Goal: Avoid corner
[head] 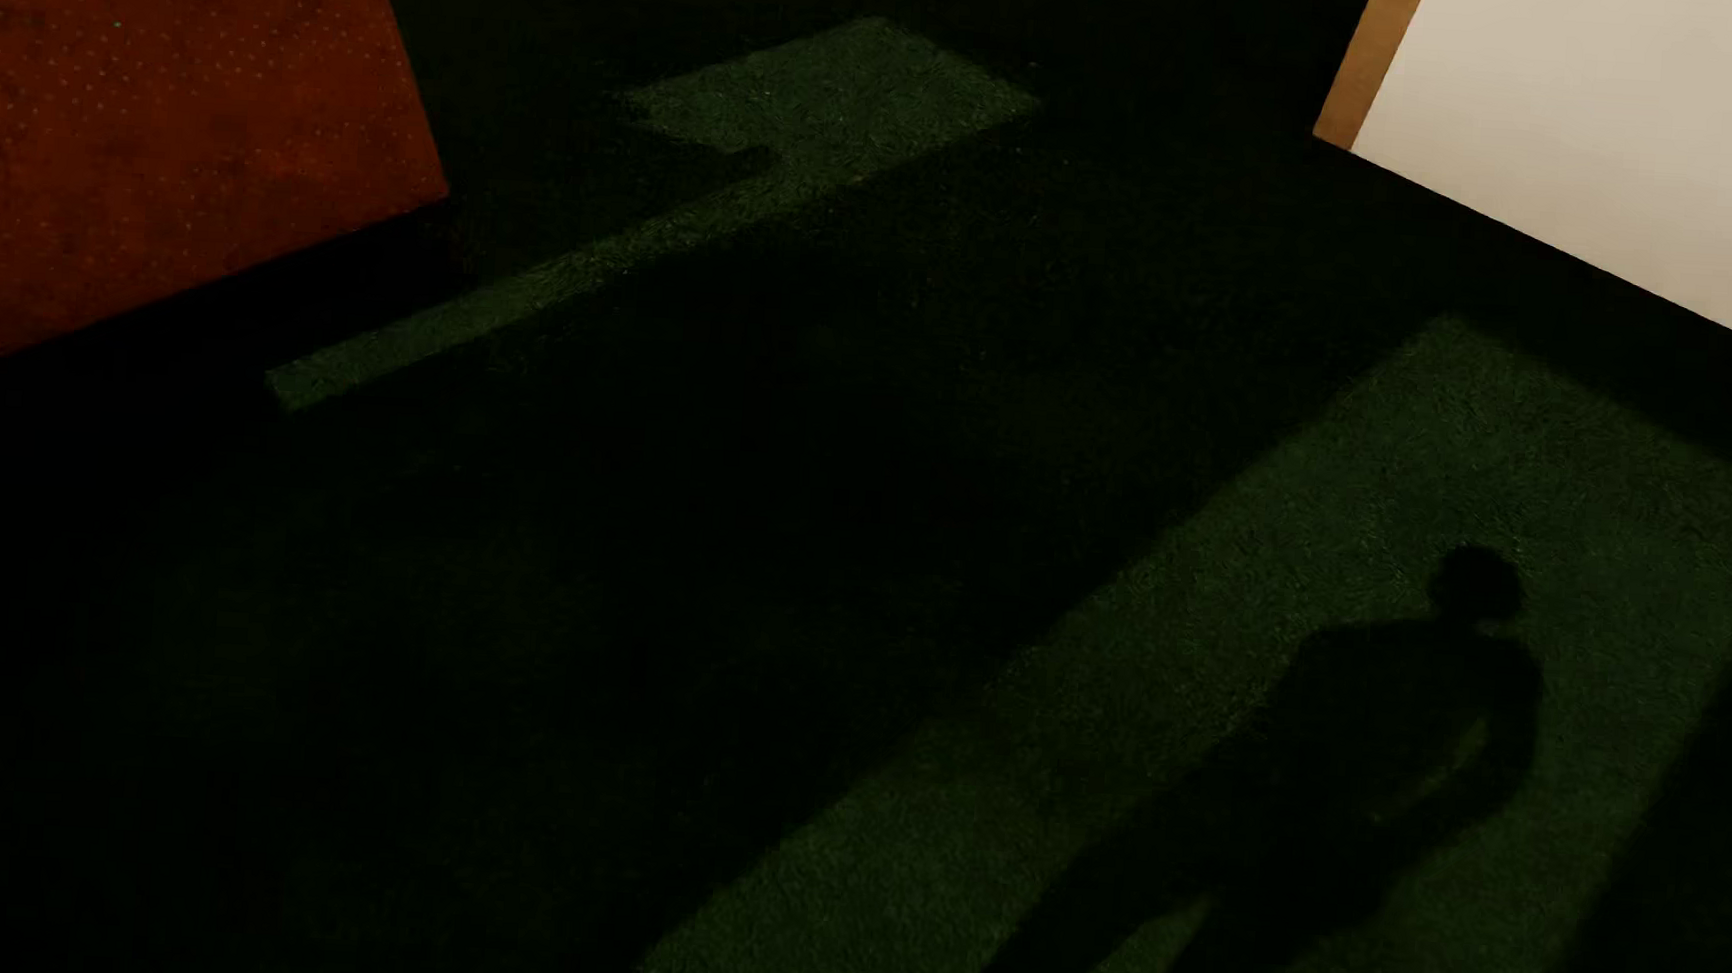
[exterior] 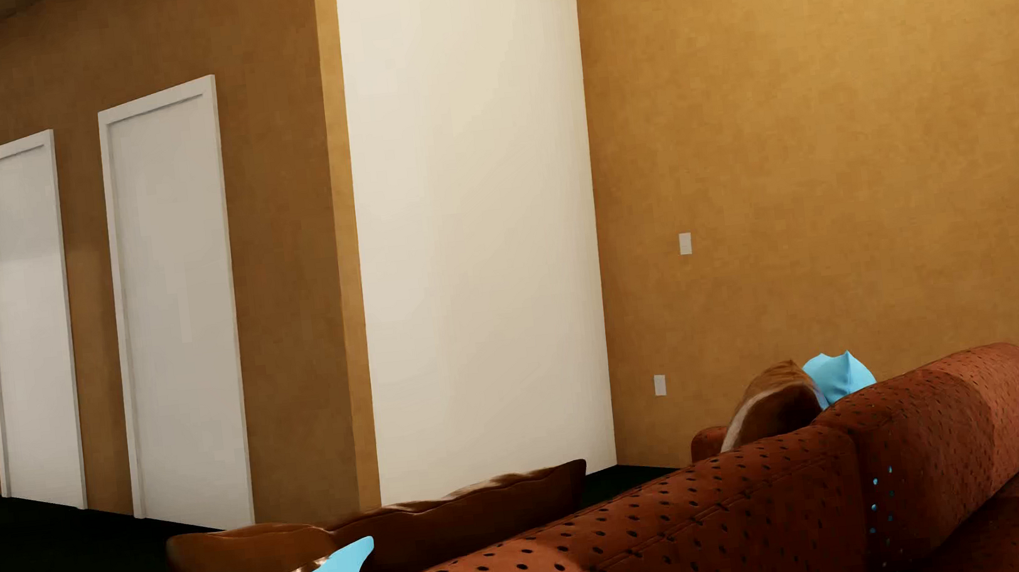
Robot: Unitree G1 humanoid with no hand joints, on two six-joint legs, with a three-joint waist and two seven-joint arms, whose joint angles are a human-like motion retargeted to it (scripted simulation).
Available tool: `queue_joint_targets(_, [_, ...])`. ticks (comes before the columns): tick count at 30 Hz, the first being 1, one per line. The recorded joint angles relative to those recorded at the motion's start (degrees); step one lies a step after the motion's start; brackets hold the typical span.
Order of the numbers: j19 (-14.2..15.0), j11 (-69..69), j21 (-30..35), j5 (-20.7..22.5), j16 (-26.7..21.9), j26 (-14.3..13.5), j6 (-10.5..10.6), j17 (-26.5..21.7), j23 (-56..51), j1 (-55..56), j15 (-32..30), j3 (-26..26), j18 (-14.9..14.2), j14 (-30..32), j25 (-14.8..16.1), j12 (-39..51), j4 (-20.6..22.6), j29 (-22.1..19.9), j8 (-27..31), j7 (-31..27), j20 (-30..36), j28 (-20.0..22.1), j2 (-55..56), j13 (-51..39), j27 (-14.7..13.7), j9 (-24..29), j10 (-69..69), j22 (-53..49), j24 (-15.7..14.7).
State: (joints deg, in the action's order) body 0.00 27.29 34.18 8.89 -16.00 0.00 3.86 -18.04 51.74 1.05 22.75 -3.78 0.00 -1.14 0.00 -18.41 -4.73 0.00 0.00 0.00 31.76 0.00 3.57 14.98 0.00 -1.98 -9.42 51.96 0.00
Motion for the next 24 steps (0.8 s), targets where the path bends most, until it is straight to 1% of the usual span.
queue_joint_targets(1, [0.0, -3.0, -0.3, 0.9, -0.2, 0.0, 0.0, 0.0, 1.7, 1.9, -0.3, 2.2, 0.0, -5.3, 0.0, 0.7, 0.2, 0.0, 0.0, 0.0, -1.8, 0.0, -0.9, -0.3, 0.0, -0.1, -20.0, -0.5, 0.0])
queue_joint_targets(2, [0.0, -1.8, -1.6, 0.7, -0.9, 0.0, -0.1, 0.0, 1.5, 1.7, -1.3, 2.1, 0.0, -6.6, 0.0, 1.7, 0.2, 0.0, 0.0, 0.0, -4.8, 0.0, -1.2, -0.4, 0.0, 0.3, -20.2, -0.9, 0.0])
queue_joint_targets(3, [0.0, -2.2, -2.2, 1.0, -1.7, 0.0, -0.2, -0.1, 1.4, 1.8, -1.5, 1.6, 0.0, -7.4, 0.0, 2.8, -0.1, 0.0, 0.0, 0.0, -4.7, 0.0, -1.4, -0.5, 0.0, 0.2, -20.7, -2.3, 0.0])
queue_joint_targets(4, [0.0, -2.1, 0.3, 1.1, -2.2, 0.0, -0.4, 0.0, 3.6, 2.1, -1.6, 1.4, 0.0, -7.9, 0.0, 4.2, -0.1, 0.0, 0.0, 0.0, -4.3, 0.0, -1.6, -2.4, 0.0, 0.1, -20.9, -2.6, 0.0])
queue_joint_targets(5, [0.0, -2.8, 1.4, 1.4, -2.2, 0.0, -0.2, -0.4, 3.0, 2.1, -2.4, 1.4, 0.0, -7.8, 0.0, 5.2, -0.1, 0.0, 0.0, 0.0, -4.1, 0.0, -1.4, -3.2, 0.0, 0.3, -20.8, -3.4, 0.0])
queue_joint_targets(8, [0.0, -3.3, 0.0, 1.8, -1.3, 0.0, 0.3, -0.6, 0.6, 1.6, -5.9, 1.7, 0.0, -8.0, 0.0, 7.0, -0.4, 0.0, 0.0, 0.0, -5.2, 0.0, 0.0, -4.3, 0.0, 0.2, -20.5, -4.6, 0.0])
queue_joint_targets(11, [0.0, -3.0, -0.6, 2.0, -0.8, 0.0, 0.5, 0.2, -1.0, -0.1, -6.3, 2.3, 0.0, -8.8, 0.0, 7.6, -0.5, 0.0, 0.0, 0.0, -6.0, 0.0, -0.2, -5.0, 0.0, 0.4, -19.9, -4.1, 0.0])
queue_joint_targets(13, [0.0, -2.7, -0.2, 2.4, -1.1, 0.0, 0.6, 0.4, -2.0, 0.3, -7.8, 1.8, 0.0, -10.6, 0.0, 7.2, -0.4, 0.0, 0.0, 0.0, -5.0, 0.0, 0.5, -4.8, 0.0, 0.5, -19.8, -4.3, 0.0])
queue_joint_targets(14, [0.0, -2.3, -0.4, 2.1, -1.3, 0.0, 0.1, 0.8, -2.0, 1.7, -8.9, 3.1, 0.0, -11.2, 0.0, 7.2, 0.2, 0.0, 0.0, 0.0, -5.4, 0.0, 1.2, -5.3, 0.0, 0.9, -20.2, -4.5, 0.0])
queue_joint_targets(15, [0.0, -2.2, 1.4, 2.7, -1.4, 0.0, 0.2, 0.7, -2.4, 2.5, -9.5, 1.7, 0.0, -12.4, 0.0, 6.5, 0.1, 0.0, 0.0, 0.0, -5.3, 0.0, 1.1, -5.1, 0.0, 1.1, -21.5, -4.3, 0.0])
queue_joint_targets(16, [0.0, -2.2, 1.0, 2.8, -1.4, 0.0, -0.1, 0.8, -2.2, 4.4, -8.9, 1.6, 0.0, -14.4, 0.0, 5.5, 0.7, 0.0, 0.0, 0.0, -6.5, 0.0, 0.4, -4.8, 0.0, 1.6, -23.8, -3.9, 0.0])
queue_joint_targets(17, [0.0, -1.8, 2.5, 3.1, -1.9, 0.0, 0.2, 0.2, -2.4, 7.2, -8.0, 1.1, 0.0, -14.7, 0.0, 4.9, 0.1, 0.0, 0.0, 0.0, -5.9, 0.0, -0.7, -5.1, 0.0, 2.6, -29.2, -3.9, 0.0])
queue_joint_targets(18, [0.0, -2.3, 3.8, 3.8, -1.8, 0.0, 0.9, -0.6, -2.3, 10.3, -6.9, 0.5, 0.0, -14.2, 0.0, 4.5, -0.8, 0.0, 0.0, 0.0, -5.5, 0.0, -3.1, -5.5, 0.0, 4.2, -35.7, -3.0, 0.0])
queue_joint_targets(19, [0.0, -2.4, 3.1, 3.5, -1.6, 0.0, 0.9, -2.3, -6.3, 13.6, -5.8, -0.3, 0.0, -14.8, 0.0, 4.1, -0.3, 0.0, 0.0, 0.0, -4.9, 0.0, -4.5, -4.9, 0.0, 5.2, -40.9, -3.0, 0.0])
queue_joint_targets(20, [0.0, -2.7, 4.2, 2.5, -1.7, 0.0, 0.2, -2.7, -6.1, 16.6, -4.5, -2.7, 0.0, -15.0, 0.0, 3.1, -0.3, 0.0, 0.0, 0.0, -4.6, 0.0, -5.6, -5.6, 0.0, 5.1, -44.4, -2.7, 0.0])
queue_joint_targets(21, [0.0, -3.1, 3.7, 1.6, -2.0, 0.0, -0.5, -2.4, -5.7, 18.9, -3.5, -4.6, 0.0, -14.3, 0.0, 2.3, -0.1, 0.0, 0.0, 0.0, -4.8, 0.0, -7.0, -6.5, 0.0, 5.6, -44.0, -2.5, 0.0])
queue_joint_targets(22, [0.0, -3.9, 3.9, 1.2, -2.4, 0.0, -1.3, -2.5, -6.1, 21.4, -2.0, -5.2, 0.0, -13.1, 0.0, 1.4, 0.3, 0.0, 0.0, 0.0, -4.6, 0.0, -8.9, -7.1, 0.0, 5.7, -41.6, -2.1, 0.0])
queue_joint_targets(23, [0.0, -3.8, 2.2, 0.6, -2.9, 0.0, -1.9, -1.7, -4.4, 24.7, -0.7, -7.7, 0.0, -11.4, 0.0, 1.2, -0.4, 0.0, 0.0, 0.0, -4.1, 0.0, -8.8, -8.8, 0.0, 5.9, -39.5, -1.2, 0.0])
queue_joint_targets(24, [0.0, -4.5, 2.6, 0.7, -3.0, 0.0, -1.7, -2.0, -5.1, 26.6, 1.9, -7.6, 0.0, -9.2, 0.0, 0.7, -0.6, 0.0, 0.0, 0.0, -4.1, 0.0, -12.0, -9.6, 0.0, 6.7, -37.2, 0.1, 0.0])
